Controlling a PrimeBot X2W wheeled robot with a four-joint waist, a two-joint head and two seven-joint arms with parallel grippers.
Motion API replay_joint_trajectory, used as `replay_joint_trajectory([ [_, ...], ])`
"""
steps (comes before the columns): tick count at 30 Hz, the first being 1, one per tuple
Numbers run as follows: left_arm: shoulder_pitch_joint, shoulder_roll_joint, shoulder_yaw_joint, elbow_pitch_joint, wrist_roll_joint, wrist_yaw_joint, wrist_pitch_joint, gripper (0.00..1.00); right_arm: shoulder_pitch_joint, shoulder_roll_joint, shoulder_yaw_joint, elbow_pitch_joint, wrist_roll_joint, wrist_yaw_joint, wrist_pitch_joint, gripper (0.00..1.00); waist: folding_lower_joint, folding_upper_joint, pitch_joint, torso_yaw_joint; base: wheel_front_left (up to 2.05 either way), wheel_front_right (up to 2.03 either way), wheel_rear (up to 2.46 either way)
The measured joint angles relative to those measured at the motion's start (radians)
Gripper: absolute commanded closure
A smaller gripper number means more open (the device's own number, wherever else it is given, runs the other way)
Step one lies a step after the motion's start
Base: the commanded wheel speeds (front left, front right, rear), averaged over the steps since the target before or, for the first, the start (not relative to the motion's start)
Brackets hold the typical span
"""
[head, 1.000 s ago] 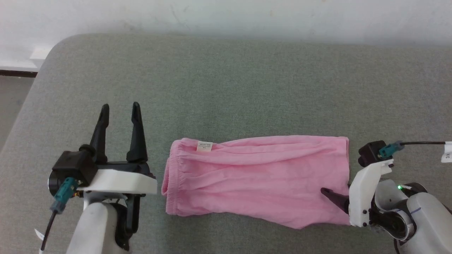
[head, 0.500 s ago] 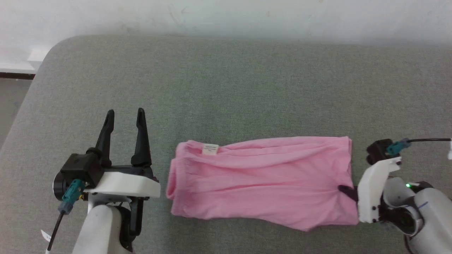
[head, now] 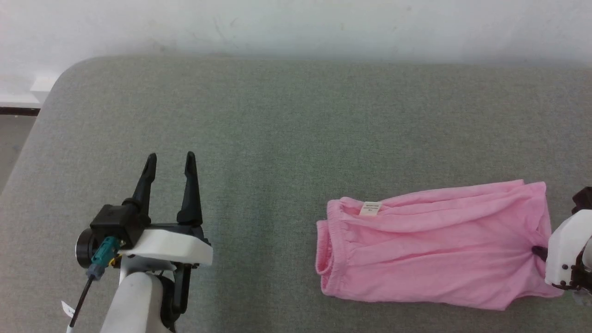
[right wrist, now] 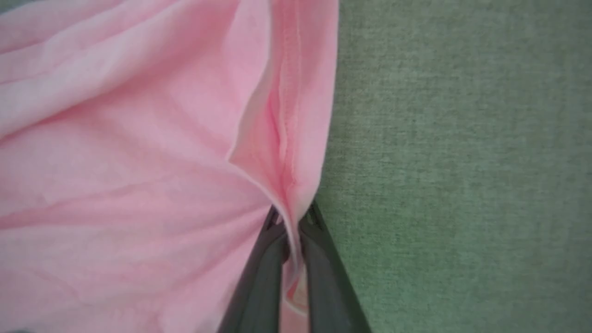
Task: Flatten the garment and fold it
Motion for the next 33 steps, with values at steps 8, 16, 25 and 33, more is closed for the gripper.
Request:
replay_joint_trajectory([
  [8,0.002,0.0,-0.002,0.045,-0.015,-0.018,0.014,0.0,-0.007,0.022,-0.014,-0.035,-0.119,-0.002,0.1,1.0,0.0,0.0,-0.033,-0.006,0.0,0.0,0.0],
  [16,0.016,0.012,-0.003,0.039,-0.044,-0.041,0.037,0.0,0.084,0.014,0.028,-0.426,-0.153,-0.002,0.336,1.0,0.0,0.0001,-0.057,-0.003,0.0,0.0,0.0],
  [25,0.023,0.038,0.012,0.027,-0.059,-0.048,0.037,0.0,0.153,0.059,0.12,-0.801,-0.157,-0.002,0.506,1.0,0.0,0.0001,-0.056,0.008,0.0,0.0,0.0],
  [33,0.023,0.04,0.016,0.019,-0.067,-0.04,0.035,0.0,0.129,0.183,0.247,-0.793,-0.159,-0.002,0.508,1.0,0.0,0.0001,-0.052,0.032,0.0,0.0,0.0],
])
